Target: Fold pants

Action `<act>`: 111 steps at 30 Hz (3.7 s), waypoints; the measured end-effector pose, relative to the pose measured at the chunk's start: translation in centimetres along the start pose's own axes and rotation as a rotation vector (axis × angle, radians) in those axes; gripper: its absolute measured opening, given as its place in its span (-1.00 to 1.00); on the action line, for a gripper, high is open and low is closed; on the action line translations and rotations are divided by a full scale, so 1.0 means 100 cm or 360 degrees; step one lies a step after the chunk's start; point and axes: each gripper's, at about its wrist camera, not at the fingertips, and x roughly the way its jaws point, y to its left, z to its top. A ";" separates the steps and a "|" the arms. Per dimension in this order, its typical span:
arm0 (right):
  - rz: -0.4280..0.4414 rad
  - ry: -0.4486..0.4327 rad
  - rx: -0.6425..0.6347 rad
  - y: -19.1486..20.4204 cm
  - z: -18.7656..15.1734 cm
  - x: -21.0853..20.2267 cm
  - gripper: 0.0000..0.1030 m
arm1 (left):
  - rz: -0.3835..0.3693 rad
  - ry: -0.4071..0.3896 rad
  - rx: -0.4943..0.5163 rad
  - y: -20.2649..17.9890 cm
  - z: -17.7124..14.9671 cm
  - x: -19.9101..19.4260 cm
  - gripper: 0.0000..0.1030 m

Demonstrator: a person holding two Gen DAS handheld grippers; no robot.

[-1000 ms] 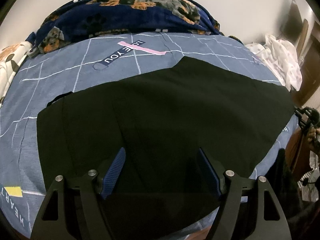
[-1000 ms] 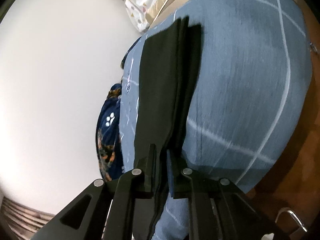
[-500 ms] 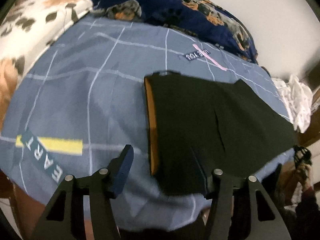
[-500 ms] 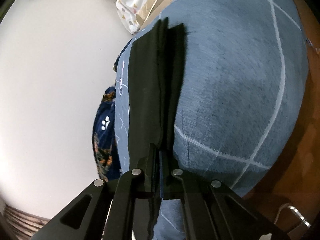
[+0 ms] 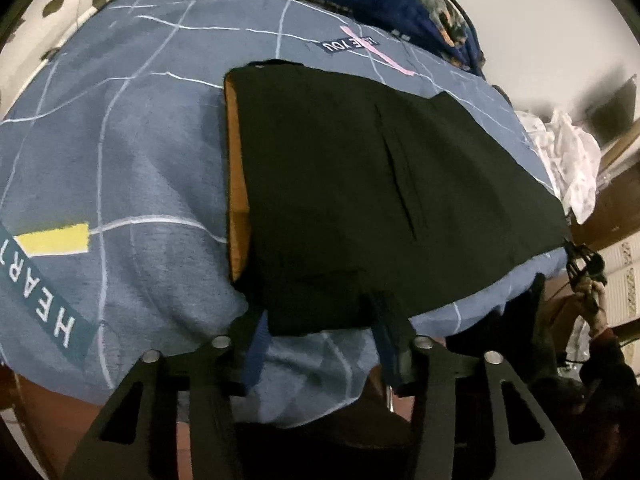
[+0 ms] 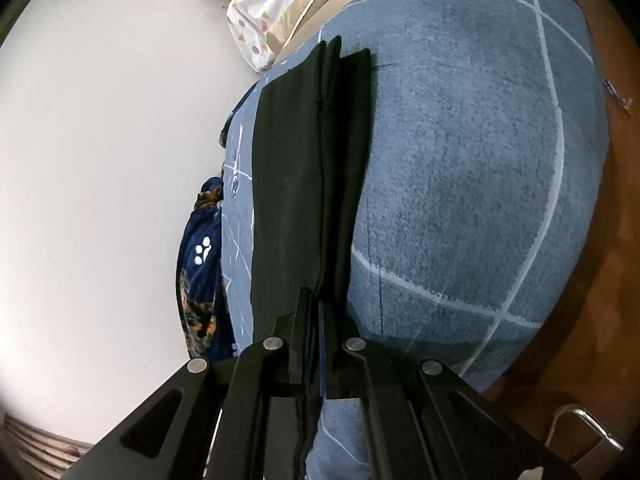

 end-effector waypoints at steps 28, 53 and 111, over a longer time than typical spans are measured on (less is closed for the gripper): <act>0.0081 0.0033 0.0071 -0.006 -0.004 0.001 -1.00 | 0.0284 -0.0267 -0.0110 0.003 0.030 -0.008 -0.75; 0.0047 0.0036 -0.0032 0.009 0.014 -0.013 -0.52 | 0.0423 -0.0267 -0.0081 0.009 0.014 0.003 -0.34; -0.0314 -0.0075 -0.0561 0.072 0.045 -0.005 -0.75 | 0.0538 -0.0302 -0.0046 0.011 0.014 0.004 0.18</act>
